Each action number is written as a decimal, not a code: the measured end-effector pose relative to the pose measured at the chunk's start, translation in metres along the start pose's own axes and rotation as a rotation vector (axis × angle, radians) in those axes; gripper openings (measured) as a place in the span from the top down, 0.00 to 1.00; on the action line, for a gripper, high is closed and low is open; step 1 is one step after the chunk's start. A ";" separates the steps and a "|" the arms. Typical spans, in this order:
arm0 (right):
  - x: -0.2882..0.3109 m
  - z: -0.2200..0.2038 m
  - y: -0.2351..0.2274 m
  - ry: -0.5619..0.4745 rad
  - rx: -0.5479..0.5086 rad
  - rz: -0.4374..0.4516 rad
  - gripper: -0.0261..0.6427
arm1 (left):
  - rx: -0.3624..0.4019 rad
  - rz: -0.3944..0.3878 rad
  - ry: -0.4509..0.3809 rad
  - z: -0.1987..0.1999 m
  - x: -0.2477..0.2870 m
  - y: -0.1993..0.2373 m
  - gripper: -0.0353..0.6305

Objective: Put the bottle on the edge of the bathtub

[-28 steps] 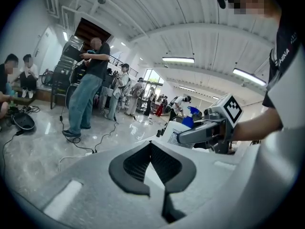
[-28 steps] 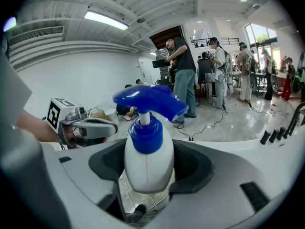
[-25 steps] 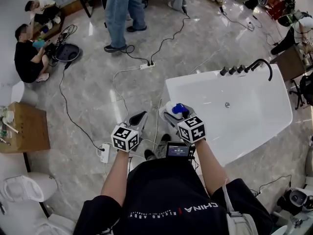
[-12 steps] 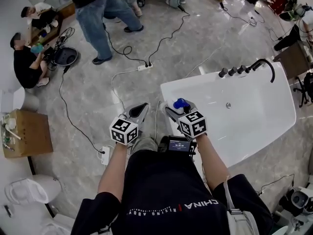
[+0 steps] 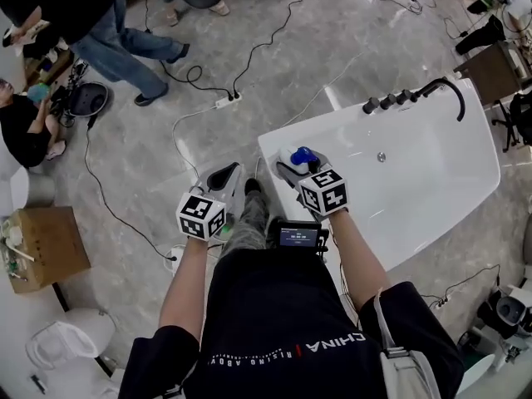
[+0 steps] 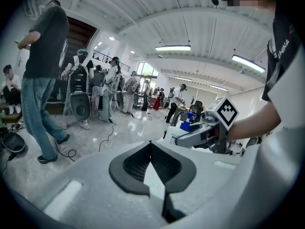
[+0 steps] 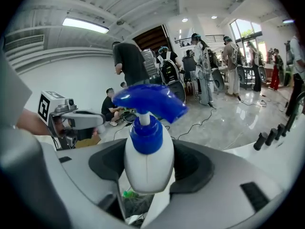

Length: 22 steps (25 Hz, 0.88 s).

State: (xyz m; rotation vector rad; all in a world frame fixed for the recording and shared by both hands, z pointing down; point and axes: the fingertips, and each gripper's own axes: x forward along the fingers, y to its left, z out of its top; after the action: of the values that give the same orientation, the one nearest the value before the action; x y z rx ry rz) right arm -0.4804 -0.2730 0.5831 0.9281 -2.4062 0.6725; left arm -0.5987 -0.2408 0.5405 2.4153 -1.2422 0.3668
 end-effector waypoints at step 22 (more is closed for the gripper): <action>0.132 -0.042 -0.149 0.099 0.128 -0.246 0.55 | -0.027 -0.105 0.115 -0.019 0.135 0.068 0.93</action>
State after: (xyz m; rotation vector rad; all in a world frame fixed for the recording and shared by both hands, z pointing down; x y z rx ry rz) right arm -0.4514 -0.4085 0.7323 1.1903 -2.1375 0.7651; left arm -0.5783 -0.3650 0.6274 2.3890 -1.0596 0.4475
